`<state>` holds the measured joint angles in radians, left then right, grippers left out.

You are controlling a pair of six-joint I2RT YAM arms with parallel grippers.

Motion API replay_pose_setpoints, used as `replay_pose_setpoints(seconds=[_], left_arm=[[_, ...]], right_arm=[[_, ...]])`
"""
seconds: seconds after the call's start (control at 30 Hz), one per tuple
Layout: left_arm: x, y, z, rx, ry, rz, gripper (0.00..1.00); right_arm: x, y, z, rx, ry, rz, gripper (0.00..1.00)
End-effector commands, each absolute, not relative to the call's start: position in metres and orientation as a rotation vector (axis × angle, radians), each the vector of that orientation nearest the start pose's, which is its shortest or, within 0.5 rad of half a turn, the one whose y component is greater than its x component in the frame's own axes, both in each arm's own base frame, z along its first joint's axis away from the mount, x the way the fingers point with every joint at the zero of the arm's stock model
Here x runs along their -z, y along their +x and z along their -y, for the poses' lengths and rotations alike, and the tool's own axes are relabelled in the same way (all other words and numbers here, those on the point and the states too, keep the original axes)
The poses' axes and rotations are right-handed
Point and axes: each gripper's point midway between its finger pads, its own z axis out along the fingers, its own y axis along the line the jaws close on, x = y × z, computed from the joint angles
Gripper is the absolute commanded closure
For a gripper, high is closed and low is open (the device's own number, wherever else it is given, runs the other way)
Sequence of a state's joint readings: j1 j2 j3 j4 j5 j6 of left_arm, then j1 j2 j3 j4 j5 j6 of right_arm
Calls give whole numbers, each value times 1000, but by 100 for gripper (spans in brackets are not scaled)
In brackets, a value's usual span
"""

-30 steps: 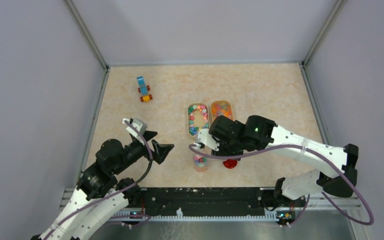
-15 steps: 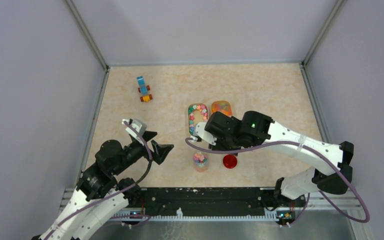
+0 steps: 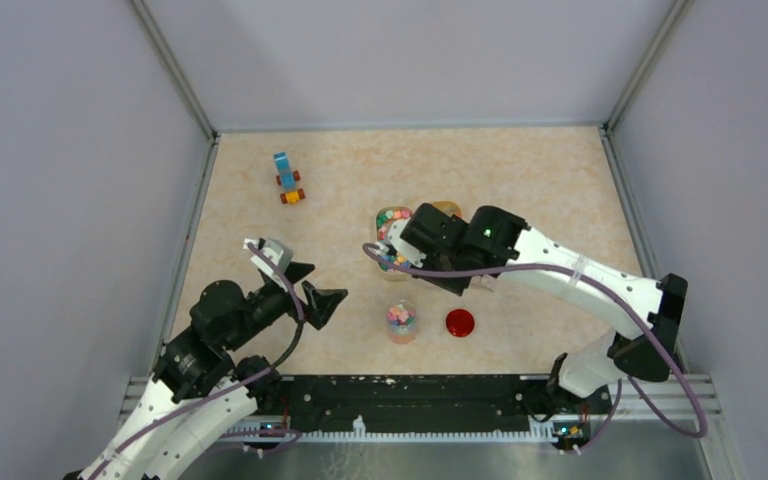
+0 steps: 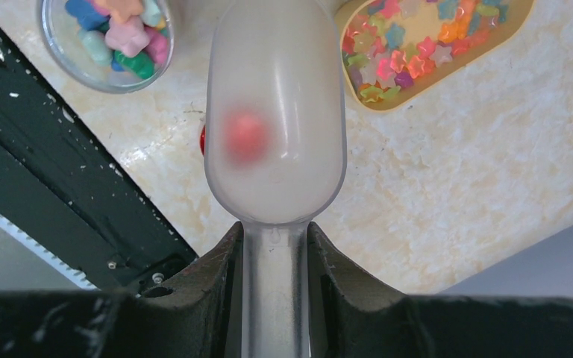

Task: Pack the candies
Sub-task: Scoop the fake candies from the storage box.

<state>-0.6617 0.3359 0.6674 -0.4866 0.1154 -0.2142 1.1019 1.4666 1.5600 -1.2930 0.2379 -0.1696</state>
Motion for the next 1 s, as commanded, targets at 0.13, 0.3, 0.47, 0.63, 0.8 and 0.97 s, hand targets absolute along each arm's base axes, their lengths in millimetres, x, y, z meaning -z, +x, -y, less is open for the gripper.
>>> replay_pose_setpoints(seconds=[0.13,0.3,0.47,0.63,0.8,0.97], left_arm=[[-268,157,162,756,488,-1668,1],[-269,156,161,757,487,-1663,1],[-269,155,160,757,484,-1659,1],[-270,155,160,754,485,-1656,1],[-269,156,160,752,482,-1658,1],[-268,156,160,749,481,-1661,1]], right_arm=[[-219,210,-251,-1,-1326,-2272,100],[-205,227,-255,15,-1260,-2322,100],[-188,249,-263,-30,-1151,-2365,100],[-167,272,-276,-58,-1065,-2382,100],[-151,297,-286,-62,-1013,-2381,100],[-132,315,-293,-35,-999,-2408,100]])
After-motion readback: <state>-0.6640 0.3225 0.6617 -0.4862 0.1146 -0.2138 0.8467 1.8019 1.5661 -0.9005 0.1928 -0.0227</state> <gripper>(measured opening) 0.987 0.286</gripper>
